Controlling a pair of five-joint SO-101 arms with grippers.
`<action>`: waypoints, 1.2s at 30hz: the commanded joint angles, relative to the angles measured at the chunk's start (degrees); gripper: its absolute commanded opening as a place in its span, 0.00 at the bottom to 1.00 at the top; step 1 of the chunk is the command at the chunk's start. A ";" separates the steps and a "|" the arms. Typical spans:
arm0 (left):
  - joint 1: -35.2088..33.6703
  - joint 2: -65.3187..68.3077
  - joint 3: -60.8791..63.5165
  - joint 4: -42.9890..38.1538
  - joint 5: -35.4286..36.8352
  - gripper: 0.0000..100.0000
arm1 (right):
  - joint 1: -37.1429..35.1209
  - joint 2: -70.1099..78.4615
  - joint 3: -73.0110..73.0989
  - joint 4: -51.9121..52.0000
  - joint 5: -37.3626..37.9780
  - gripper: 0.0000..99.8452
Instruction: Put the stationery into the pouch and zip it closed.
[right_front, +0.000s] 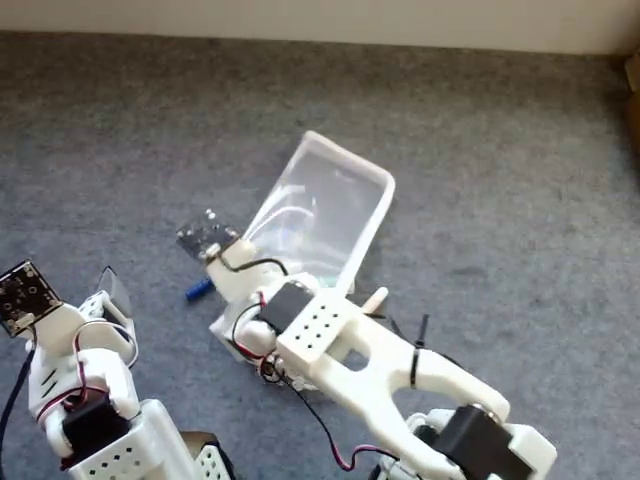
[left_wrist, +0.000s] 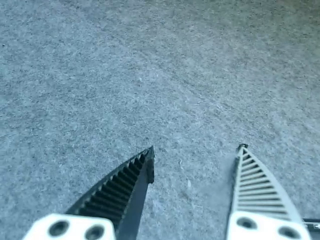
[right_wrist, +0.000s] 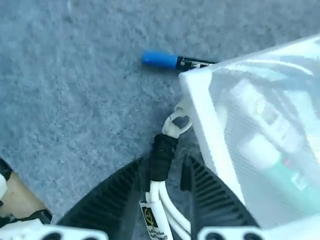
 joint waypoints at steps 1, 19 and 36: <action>-0.48 0.04 -0.84 -1.49 0.70 0.25 | -1.19 2.24 -4.26 -0.75 -0.62 0.11; -0.31 0.04 -0.84 -1.49 0.53 0.25 | -1.45 12.53 -10.24 -0.57 -4.84 0.12; -0.22 0.04 -0.84 -1.49 0.53 0.25 | -1.45 16.75 -10.68 -0.66 -4.92 0.17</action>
